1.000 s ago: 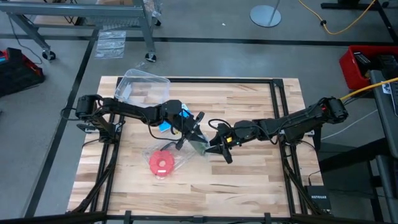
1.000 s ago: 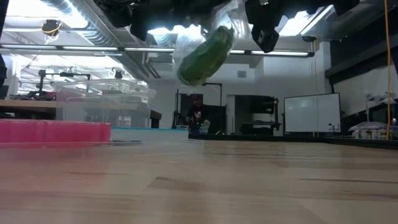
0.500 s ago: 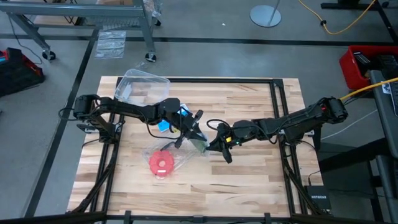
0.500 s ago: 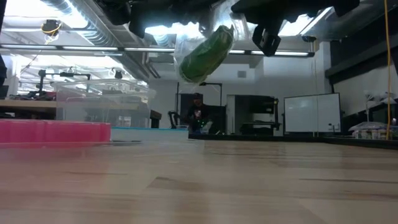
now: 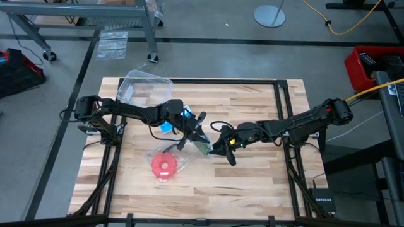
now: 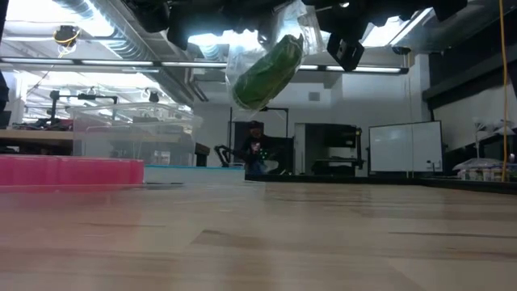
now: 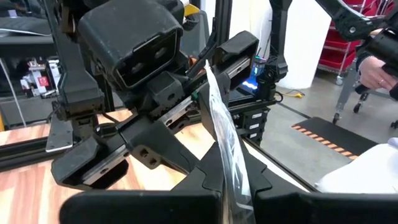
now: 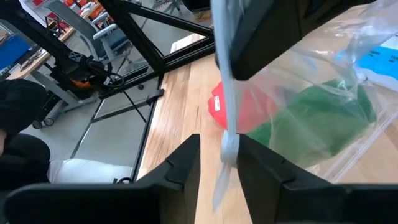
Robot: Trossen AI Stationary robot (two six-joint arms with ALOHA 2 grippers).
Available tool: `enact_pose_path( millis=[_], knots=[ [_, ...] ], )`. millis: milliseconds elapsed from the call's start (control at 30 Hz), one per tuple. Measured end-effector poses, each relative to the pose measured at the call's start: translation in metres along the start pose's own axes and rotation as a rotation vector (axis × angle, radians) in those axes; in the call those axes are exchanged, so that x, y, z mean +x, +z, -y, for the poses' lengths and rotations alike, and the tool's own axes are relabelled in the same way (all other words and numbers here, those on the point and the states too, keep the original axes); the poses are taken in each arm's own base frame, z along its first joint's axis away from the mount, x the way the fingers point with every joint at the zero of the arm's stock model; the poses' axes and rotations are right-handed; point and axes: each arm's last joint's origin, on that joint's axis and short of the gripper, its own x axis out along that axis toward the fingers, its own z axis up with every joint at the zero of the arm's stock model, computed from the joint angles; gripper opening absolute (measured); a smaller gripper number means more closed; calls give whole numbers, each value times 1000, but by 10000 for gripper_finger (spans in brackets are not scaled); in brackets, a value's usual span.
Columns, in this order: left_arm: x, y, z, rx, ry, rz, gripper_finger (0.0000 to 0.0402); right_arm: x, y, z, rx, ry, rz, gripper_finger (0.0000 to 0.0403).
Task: Roll bandage
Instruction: Close the transparent zip bag
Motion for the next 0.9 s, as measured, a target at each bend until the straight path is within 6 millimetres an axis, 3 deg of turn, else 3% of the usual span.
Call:
enact_pose_path(
  millis=[400,733,900],
  knots=[
    [0,0,1,-43,-32,-1,0,0,0,0,0,-1,1,104],
    [0,-4,2,-68,-36,-36,0,0,0,0,0,-2,1,36],
    [0,-3,2,-57,-36,-31,0,0,0,0,0,14,-8,22]
  ],
)
